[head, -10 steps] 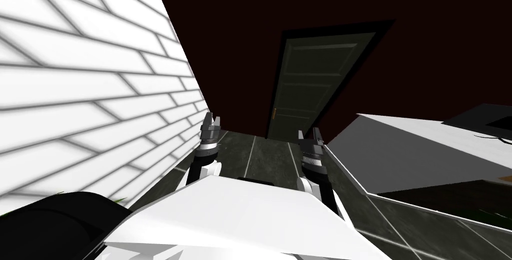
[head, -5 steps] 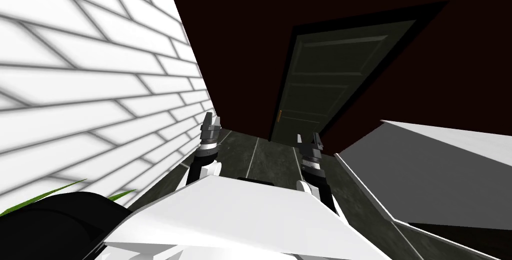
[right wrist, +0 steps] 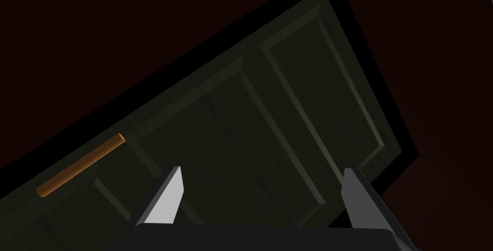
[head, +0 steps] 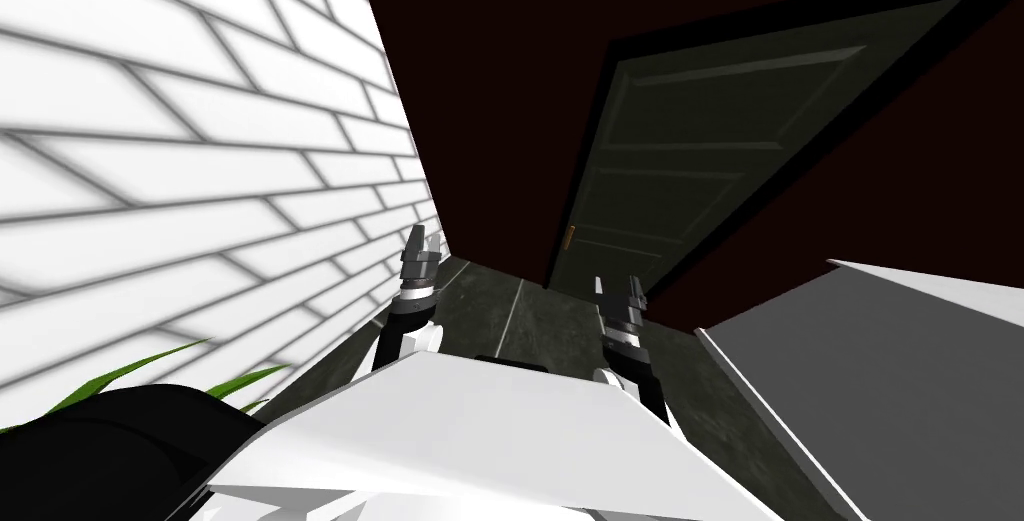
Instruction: Pull the door open
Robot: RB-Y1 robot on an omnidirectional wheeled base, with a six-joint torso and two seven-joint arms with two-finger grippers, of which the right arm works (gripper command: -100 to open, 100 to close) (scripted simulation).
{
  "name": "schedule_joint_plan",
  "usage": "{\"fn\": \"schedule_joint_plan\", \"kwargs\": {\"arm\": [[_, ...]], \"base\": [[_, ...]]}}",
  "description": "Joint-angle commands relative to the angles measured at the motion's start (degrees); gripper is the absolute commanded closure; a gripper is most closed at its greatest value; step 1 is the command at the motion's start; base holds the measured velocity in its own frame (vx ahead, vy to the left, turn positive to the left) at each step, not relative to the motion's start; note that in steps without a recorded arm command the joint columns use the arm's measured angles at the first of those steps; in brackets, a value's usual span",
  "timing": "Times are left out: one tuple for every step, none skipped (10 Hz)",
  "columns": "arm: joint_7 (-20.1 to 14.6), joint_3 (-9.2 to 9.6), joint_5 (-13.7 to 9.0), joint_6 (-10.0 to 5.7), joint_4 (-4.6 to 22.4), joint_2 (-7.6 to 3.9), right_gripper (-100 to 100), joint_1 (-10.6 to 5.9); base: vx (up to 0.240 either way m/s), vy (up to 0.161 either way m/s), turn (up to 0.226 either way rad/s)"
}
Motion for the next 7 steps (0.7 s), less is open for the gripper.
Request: {"fn": "schedule_joint_plan", "kwargs": {"arm": [[-1.9, 0.11, -1.8, -1.09, 2.0, -0.36, -100, 0.04], [-3.1, 0.18, -2.9, -1.75, 3.2, -0.61, -100, 0.18], [-4.2, 0.25, -4.1, -2.41, 4.3, -0.87, -100, 0.31], [-5.4, 0.31, -5.2, -3.08, 5.5, -1.13, -100, 0.45], [-6.6, 0.38, -6.4, -3.79, 6.7, -1.4, -100, 0.6], [-7.8, 0.45, -7.6, -4.49, 7.9, -1.66, -100, 0.74], [-9.0, 0.52, -8.8, -5.19, 9.2, -1.93, -100, 0.89]], "base": [[0.105, -0.008, 0.182], [0.1, -0.018, 0.154], [0.094, -0.013, 0.153], [0.09, -0.009, 0.185], [0.093, -0.024, 0.171], [0.101, -0.038, 0.168], [0.112, -0.025, 0.175]]}}
